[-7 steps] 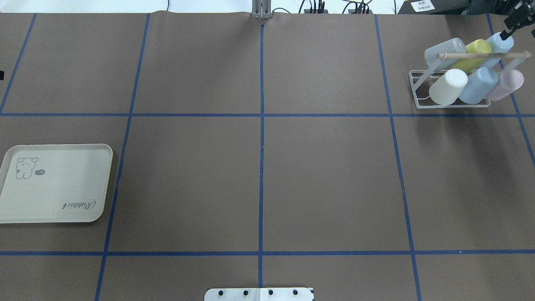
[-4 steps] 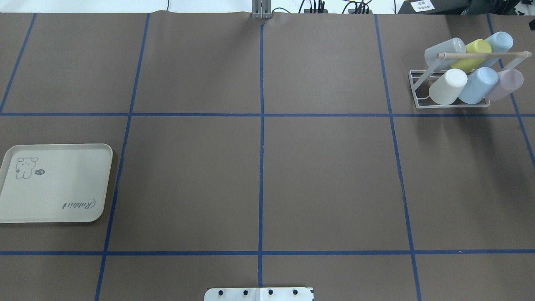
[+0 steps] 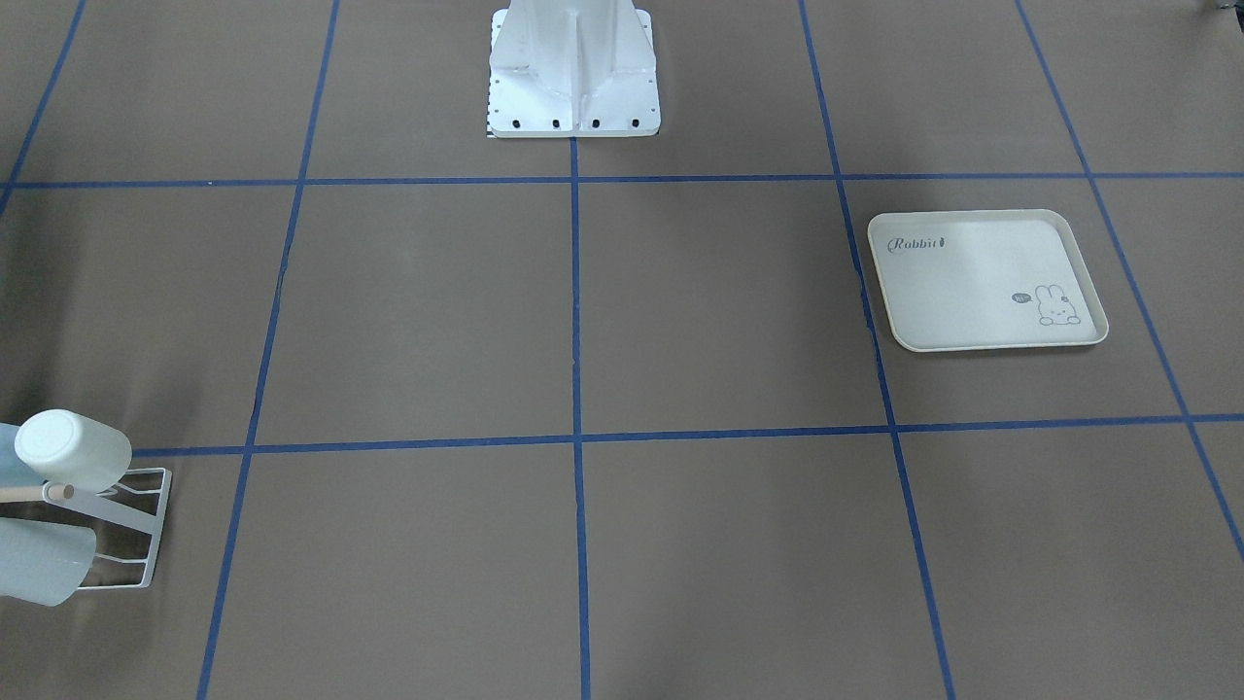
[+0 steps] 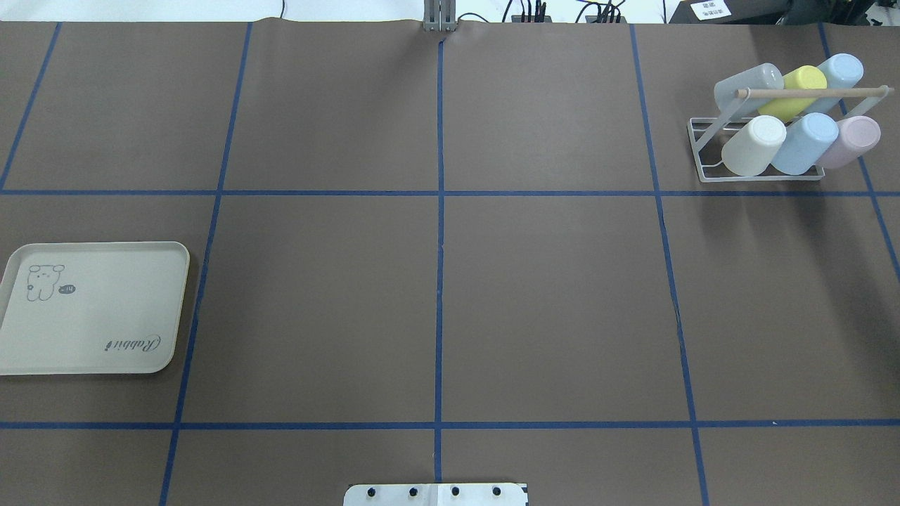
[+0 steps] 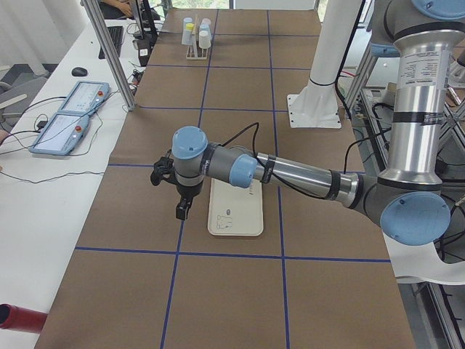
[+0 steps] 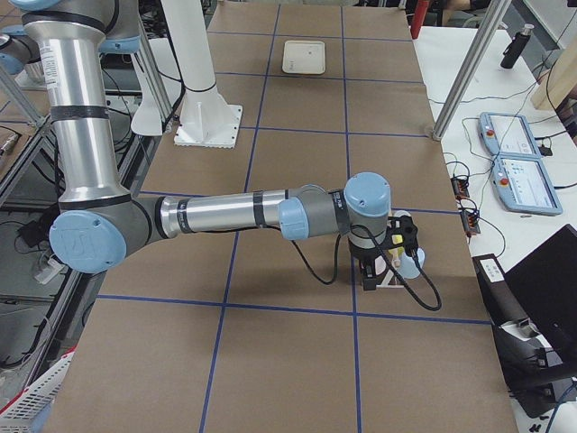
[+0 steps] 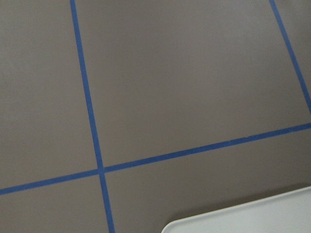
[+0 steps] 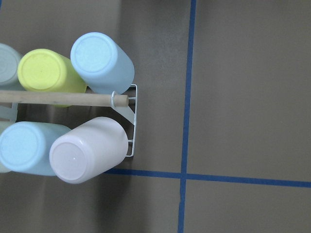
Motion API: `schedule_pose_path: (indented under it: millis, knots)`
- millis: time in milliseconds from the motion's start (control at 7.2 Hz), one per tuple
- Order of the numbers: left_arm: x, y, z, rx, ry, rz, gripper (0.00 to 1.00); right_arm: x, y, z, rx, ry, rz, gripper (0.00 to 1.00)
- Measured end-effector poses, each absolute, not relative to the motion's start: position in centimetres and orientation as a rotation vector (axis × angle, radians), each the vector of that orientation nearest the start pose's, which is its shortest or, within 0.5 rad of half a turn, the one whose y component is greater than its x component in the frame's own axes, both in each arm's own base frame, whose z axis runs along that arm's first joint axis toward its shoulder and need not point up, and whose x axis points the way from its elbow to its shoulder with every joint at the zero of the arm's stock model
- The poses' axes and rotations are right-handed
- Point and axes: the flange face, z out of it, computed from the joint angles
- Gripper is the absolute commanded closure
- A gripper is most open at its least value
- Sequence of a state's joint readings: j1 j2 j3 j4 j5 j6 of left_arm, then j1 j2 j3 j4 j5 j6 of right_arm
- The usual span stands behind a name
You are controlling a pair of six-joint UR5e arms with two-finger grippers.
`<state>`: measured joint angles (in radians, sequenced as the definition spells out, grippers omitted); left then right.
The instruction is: Transfer IKEA cup to right arm and place on rack
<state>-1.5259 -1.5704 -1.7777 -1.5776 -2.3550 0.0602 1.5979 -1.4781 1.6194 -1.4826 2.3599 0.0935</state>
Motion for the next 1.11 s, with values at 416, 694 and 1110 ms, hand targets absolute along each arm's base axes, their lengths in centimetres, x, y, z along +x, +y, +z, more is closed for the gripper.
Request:
schedule_pose_path:
  millis: [416,694,1110]
  knots:
    - [-5.8,-46.9,58.7,0.110,0.780,0.146,0.00,7.5,-53.1,57.9,0.193,-0.792,0.017,0.01]
    - [-6.1,-44.3,60.9,0.071,0.784,0.116,0.00,7.1,-52.8,58.0,0.182,-0.811,0.017,0.01]
    - [-6.3,-43.1,61.9,0.062,0.790,0.104,0.00,6.2,-52.0,59.2,0.159,-0.795,0.008,0.01]
